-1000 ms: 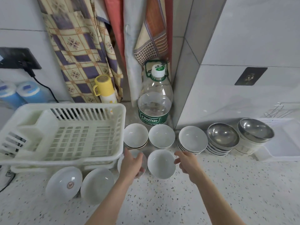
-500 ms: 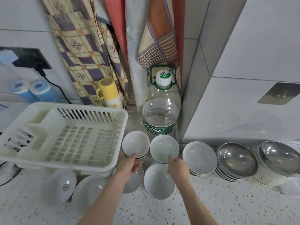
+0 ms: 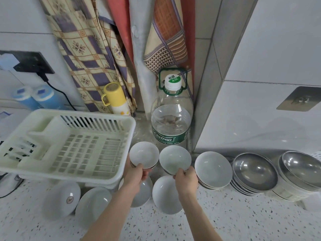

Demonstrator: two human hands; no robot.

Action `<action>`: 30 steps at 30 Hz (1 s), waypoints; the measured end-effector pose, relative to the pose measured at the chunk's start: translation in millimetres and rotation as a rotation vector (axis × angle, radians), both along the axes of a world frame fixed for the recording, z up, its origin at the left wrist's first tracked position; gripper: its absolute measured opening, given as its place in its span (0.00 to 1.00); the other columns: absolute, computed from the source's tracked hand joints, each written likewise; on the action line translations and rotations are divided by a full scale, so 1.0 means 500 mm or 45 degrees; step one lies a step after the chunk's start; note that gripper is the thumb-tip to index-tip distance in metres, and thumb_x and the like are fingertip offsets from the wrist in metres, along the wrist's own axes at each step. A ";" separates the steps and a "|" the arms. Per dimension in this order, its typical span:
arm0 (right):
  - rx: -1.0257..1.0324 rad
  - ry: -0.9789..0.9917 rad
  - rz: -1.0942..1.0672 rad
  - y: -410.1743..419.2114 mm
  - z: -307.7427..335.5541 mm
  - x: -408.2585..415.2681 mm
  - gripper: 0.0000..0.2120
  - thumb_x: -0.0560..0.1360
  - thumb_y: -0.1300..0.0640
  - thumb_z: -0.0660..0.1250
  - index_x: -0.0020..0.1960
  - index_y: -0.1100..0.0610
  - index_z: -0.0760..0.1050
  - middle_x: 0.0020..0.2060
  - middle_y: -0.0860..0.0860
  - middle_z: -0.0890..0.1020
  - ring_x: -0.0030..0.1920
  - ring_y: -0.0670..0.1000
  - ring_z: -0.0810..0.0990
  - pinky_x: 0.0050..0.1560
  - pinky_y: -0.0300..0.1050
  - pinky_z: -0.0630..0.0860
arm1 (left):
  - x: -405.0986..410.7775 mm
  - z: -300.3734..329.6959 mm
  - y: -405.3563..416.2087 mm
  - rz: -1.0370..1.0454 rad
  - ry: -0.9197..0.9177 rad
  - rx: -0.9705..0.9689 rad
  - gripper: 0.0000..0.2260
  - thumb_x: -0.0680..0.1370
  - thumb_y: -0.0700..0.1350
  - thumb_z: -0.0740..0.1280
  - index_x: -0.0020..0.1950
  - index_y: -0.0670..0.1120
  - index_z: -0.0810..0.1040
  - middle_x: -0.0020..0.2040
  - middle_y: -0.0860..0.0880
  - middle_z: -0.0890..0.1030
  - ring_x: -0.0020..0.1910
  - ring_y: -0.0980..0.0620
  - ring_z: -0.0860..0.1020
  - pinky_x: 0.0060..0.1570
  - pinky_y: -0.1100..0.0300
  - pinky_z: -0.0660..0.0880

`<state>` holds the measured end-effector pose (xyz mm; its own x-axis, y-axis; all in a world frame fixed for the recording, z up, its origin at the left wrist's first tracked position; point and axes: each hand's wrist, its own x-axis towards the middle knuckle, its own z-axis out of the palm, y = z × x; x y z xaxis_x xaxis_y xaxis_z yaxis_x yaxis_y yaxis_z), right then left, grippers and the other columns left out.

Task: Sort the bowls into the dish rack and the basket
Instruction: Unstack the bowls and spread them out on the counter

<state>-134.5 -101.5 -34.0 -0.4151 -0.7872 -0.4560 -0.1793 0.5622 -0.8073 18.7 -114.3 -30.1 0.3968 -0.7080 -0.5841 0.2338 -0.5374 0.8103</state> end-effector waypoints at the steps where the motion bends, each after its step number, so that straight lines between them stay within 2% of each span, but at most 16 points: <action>1: -0.022 -0.012 -0.022 0.005 0.004 0.003 0.05 0.75 0.64 0.58 0.47 0.59 0.72 0.36 0.53 0.83 0.34 0.44 0.77 0.31 0.37 0.65 | 0.000 0.002 0.002 0.002 0.018 -0.007 0.27 0.79 0.30 0.55 0.72 0.54 0.65 0.45 0.42 0.83 0.32 0.47 0.81 0.20 0.64 0.72; 3: -0.078 -0.091 -0.066 0.016 0.012 0.008 0.07 0.76 0.63 0.58 0.49 0.57 0.73 0.37 0.53 0.83 0.32 0.40 0.79 0.32 0.37 0.66 | 0.002 0.003 0.010 -0.006 0.051 -0.024 0.27 0.80 0.30 0.55 0.74 0.53 0.62 0.51 0.37 0.81 0.29 0.49 0.81 0.24 0.60 0.78; 4: -0.106 -0.157 -0.093 0.023 0.016 0.011 0.07 0.76 0.63 0.58 0.49 0.56 0.74 0.35 0.53 0.83 0.31 0.38 0.79 0.33 0.38 0.67 | 0.003 0.003 0.014 -0.010 0.069 -0.036 0.27 0.80 0.31 0.55 0.75 0.53 0.61 0.50 0.37 0.81 0.29 0.50 0.81 0.25 0.60 0.79; 8: -0.167 -0.352 -0.169 0.048 0.035 0.018 0.10 0.75 0.63 0.58 0.49 0.55 0.76 0.26 0.48 0.80 0.32 0.47 0.76 0.39 0.44 0.70 | 0.012 0.007 0.032 -0.034 0.161 -0.086 0.25 0.82 0.31 0.57 0.74 0.52 0.61 0.43 0.40 0.81 0.31 0.50 0.82 0.28 0.59 0.80; 12: -0.265 -0.424 -0.178 0.097 0.060 0.026 0.10 0.74 0.65 0.58 0.47 0.57 0.77 0.24 0.48 0.77 0.24 0.43 0.71 0.35 0.42 0.68 | 0.022 0.021 0.056 -0.141 0.227 -0.127 0.27 0.82 0.32 0.58 0.77 0.55 0.59 0.45 0.39 0.83 0.36 0.48 0.82 0.30 0.60 0.80; 15: -0.337 -0.463 -0.201 0.141 0.080 0.024 0.09 0.74 0.66 0.58 0.43 0.57 0.76 0.24 0.49 0.75 0.24 0.43 0.68 0.31 0.40 0.64 | 0.020 0.036 0.082 -0.246 0.215 -0.168 0.31 0.81 0.32 0.58 0.77 0.60 0.57 0.40 0.40 0.85 0.33 0.49 0.83 0.30 0.59 0.80; 18: -0.423 -0.473 -0.230 0.192 0.097 0.016 0.10 0.75 0.67 0.58 0.41 0.57 0.74 0.25 0.51 0.74 0.24 0.44 0.66 0.27 0.38 0.63 | 0.016 0.047 0.121 -0.368 0.195 -0.211 0.30 0.81 0.32 0.59 0.72 0.63 0.61 0.37 0.41 0.85 0.31 0.49 0.82 0.30 0.59 0.79; 21: -0.512 -0.523 -0.255 0.245 0.108 0.008 0.11 0.76 0.69 0.57 0.40 0.57 0.73 0.25 0.53 0.73 0.23 0.45 0.63 0.23 0.36 0.61 | 0.024 0.062 0.177 -0.469 0.242 -0.264 0.30 0.80 0.32 0.60 0.63 0.71 0.65 0.35 0.41 0.84 0.30 0.49 0.81 0.31 0.59 0.78; 25: -0.512 -0.478 -0.254 0.313 0.102 0.007 0.09 0.78 0.68 0.57 0.46 0.61 0.74 0.25 0.52 0.72 0.23 0.45 0.62 0.23 0.36 0.60 | 0.060 0.065 0.273 -0.561 0.249 -0.278 0.33 0.80 0.34 0.61 0.56 0.79 0.66 0.36 0.40 0.83 0.33 0.48 0.81 0.33 0.59 0.78; 28: -0.477 -0.414 -0.220 0.372 0.083 0.016 0.09 0.78 0.67 0.58 0.52 0.64 0.76 0.24 0.52 0.72 0.24 0.45 0.64 0.23 0.35 0.61 | 0.091 0.040 0.349 -0.554 0.237 -0.218 0.32 0.81 0.34 0.61 0.61 0.76 0.64 0.35 0.38 0.83 0.32 0.48 0.80 0.32 0.59 0.78; 30: -0.456 -0.391 -0.213 0.407 0.070 0.022 0.11 0.79 0.66 0.58 0.55 0.60 0.78 0.24 0.52 0.72 0.24 0.45 0.65 0.23 0.35 0.62 | 0.109 0.025 0.390 -0.539 0.227 -0.160 0.32 0.80 0.34 0.62 0.66 0.72 0.61 0.35 0.38 0.83 0.31 0.48 0.80 0.32 0.58 0.78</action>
<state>-123.2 102.0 1.2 -0.4376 -0.8511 -0.2900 0.1661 0.2404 -0.9564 73.0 80.6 -17.8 -0.0406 -0.8554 -0.5163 0.1566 -0.5158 0.8423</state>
